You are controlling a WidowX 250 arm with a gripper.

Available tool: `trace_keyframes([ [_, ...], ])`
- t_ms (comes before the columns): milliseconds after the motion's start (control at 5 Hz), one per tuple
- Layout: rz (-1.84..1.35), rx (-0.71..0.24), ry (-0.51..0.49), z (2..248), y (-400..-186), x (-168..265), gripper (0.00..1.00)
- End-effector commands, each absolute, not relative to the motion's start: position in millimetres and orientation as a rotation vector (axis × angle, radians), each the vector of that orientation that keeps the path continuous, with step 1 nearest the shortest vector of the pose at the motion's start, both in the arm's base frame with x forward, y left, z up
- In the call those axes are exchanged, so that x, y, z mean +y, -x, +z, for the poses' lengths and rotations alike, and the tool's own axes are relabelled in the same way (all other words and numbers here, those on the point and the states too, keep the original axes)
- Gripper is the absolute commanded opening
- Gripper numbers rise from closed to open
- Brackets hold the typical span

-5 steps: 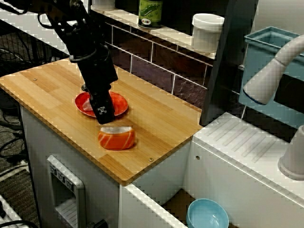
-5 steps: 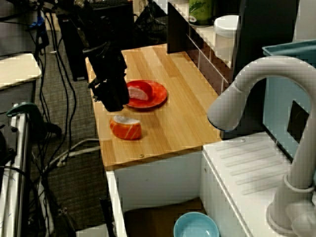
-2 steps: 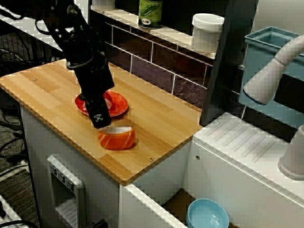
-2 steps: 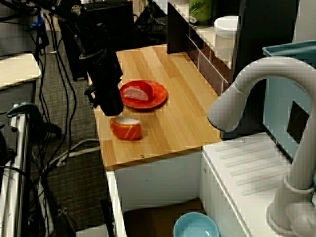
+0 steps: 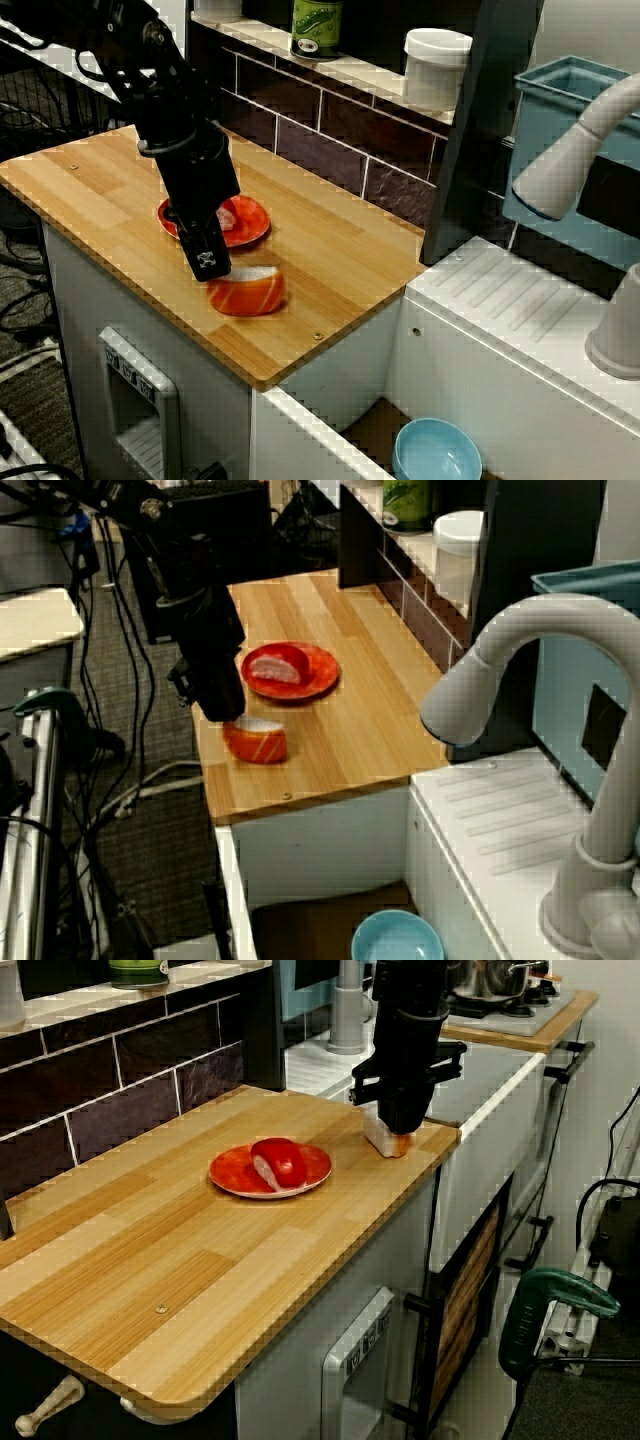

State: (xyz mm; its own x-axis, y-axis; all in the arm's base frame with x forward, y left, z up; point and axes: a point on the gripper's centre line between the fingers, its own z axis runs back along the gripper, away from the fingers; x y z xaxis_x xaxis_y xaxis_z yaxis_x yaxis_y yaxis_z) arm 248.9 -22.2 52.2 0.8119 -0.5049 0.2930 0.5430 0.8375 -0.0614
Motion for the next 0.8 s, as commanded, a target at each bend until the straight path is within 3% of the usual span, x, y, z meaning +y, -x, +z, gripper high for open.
trace_keyframes([
  [0,-0.554,-0.303,0.126,58.0,-237.2,-25.6,0.0],
  [600,-0.544,-0.296,0.132,65.3,-249.4,-30.6,0.0],
])
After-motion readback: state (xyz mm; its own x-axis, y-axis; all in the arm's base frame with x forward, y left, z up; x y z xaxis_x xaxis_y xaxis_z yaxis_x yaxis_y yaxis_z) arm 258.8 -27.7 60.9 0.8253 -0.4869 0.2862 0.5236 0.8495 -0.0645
